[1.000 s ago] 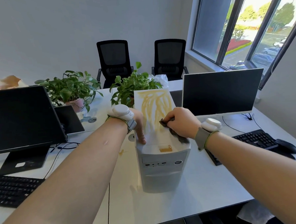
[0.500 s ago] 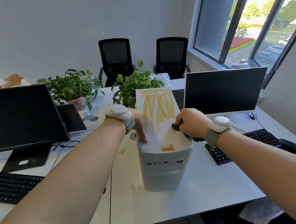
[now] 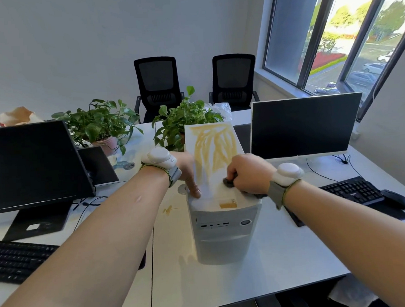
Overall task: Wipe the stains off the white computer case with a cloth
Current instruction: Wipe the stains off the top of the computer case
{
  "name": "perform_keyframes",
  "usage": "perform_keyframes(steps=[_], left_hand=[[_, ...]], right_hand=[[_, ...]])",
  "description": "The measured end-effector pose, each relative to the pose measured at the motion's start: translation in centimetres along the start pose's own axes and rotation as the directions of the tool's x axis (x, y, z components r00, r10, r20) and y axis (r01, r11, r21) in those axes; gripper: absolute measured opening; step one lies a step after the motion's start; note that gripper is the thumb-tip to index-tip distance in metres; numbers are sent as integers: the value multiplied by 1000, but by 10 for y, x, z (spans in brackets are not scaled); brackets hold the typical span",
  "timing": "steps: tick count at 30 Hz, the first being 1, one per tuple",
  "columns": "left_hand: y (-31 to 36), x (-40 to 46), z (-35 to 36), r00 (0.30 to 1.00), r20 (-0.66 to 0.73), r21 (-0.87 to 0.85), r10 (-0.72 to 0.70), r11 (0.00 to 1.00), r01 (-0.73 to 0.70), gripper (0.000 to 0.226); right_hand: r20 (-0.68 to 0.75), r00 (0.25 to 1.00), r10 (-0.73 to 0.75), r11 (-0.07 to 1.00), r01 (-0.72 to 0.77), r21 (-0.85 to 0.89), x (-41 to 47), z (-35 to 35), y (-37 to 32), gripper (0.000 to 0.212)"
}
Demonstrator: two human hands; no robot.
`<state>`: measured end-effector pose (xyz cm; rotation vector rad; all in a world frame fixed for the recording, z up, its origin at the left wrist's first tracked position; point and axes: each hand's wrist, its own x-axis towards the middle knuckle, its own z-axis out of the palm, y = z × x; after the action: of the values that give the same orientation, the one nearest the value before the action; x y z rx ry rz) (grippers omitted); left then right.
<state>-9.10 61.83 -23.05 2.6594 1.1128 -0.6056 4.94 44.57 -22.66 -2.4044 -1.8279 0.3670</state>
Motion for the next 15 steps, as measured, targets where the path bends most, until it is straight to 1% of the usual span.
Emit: perform_keyframes(steps=[3, 5, 6, 7, 8, 10, 12, 13, 15], left_hand=[[-4, 0, 0, 1000, -2, -4, -9, 1000, 9, 113], [-1, -2, -3, 1000, 15, 9, -3, 1000, 3, 126], [0, 0, -3, 1000, 23, 20, -2, 1000, 2, 134], [0, 2, -2, 1000, 29, 34, -7, 999, 6, 134], [1, 2, -2, 999, 39, 48, -20, 999, 18, 125], [2, 5, -1, 999, 40, 71, -35, 997, 32, 106], [1, 5, 0, 999, 29, 42, -26, 999, 25, 106], [0, 5, 0, 1000, 15, 19, -18, 1000, 17, 108], [-4, 3, 2, 1000, 2, -14, -7, 1000, 7, 112]], right_hand=[[-76, 994, 72, 991, -80, -103, 7, -5, 3, 20], [-109, 992, 62, 994, -72, -82, 12, 0, -9, 18], [-119, 992, 48, 998, -53, -37, 13, 6, -17, 19], [-130, 991, 22, 1000, -20, 18, 13, 12, -24, 23], [-134, 991, -16, 998, 23, 54, 13, 19, -29, 26], [-127, 986, -105, 991, 115, 69, 9, 25, -32, 28], [-77, 984, -161, 983, 167, 72, 3, 22, -22, 28], [-38, 985, -167, 984, 169, 64, -1, 18, -14, 27], [-7, 992, -123, 992, 123, 19, -8, 8, 6, 27]])
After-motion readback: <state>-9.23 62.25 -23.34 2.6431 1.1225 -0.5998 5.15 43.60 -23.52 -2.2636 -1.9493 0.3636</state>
